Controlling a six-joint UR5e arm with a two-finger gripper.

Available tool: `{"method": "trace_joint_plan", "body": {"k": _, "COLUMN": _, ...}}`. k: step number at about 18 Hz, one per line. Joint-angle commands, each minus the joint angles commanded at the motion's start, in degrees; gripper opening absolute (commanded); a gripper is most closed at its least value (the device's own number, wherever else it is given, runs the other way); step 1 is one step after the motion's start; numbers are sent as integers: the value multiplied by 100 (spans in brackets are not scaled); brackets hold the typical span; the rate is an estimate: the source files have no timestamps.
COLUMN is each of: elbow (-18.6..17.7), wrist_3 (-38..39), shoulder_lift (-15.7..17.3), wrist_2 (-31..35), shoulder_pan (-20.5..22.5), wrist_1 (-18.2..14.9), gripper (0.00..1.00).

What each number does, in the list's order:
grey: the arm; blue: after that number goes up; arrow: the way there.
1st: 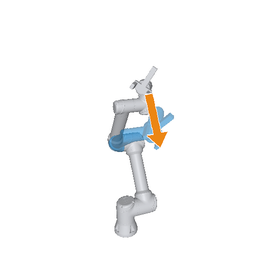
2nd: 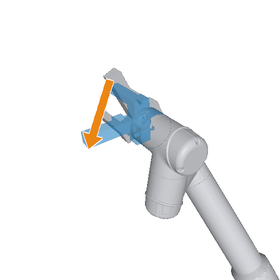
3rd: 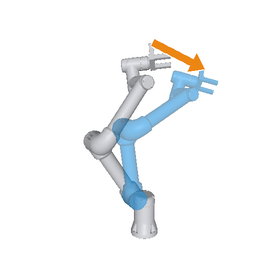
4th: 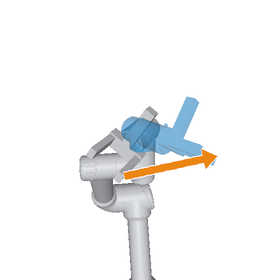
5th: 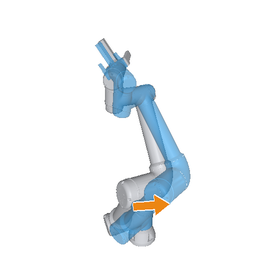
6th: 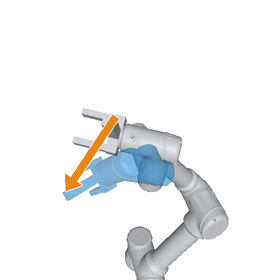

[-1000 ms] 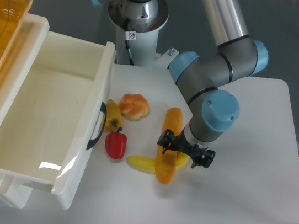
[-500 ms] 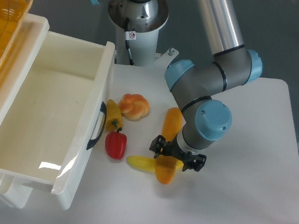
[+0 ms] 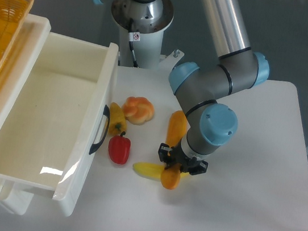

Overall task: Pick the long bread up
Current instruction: 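Lift the grasped bread up off the banana and away from the table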

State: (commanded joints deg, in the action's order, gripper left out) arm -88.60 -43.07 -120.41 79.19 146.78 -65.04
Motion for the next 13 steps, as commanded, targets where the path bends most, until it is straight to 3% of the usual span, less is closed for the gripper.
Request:
{"method": "trace_joint_plan", "body": {"k": 10, "elbow": 334, "wrist_3": -326, "shoulder_lift": 211, "wrist_2": 96, "shoulder_pan": 193, "wrist_1": -9, "gripper": 14}}
{"method": "trace_joint_plan", "body": {"k": 13, "elbow": 413, "wrist_3": -404, "shoulder_lift": 307, "wrist_2": 297, "shoulder_pan": 359, "wrist_1": -9, "gripper": 6}}
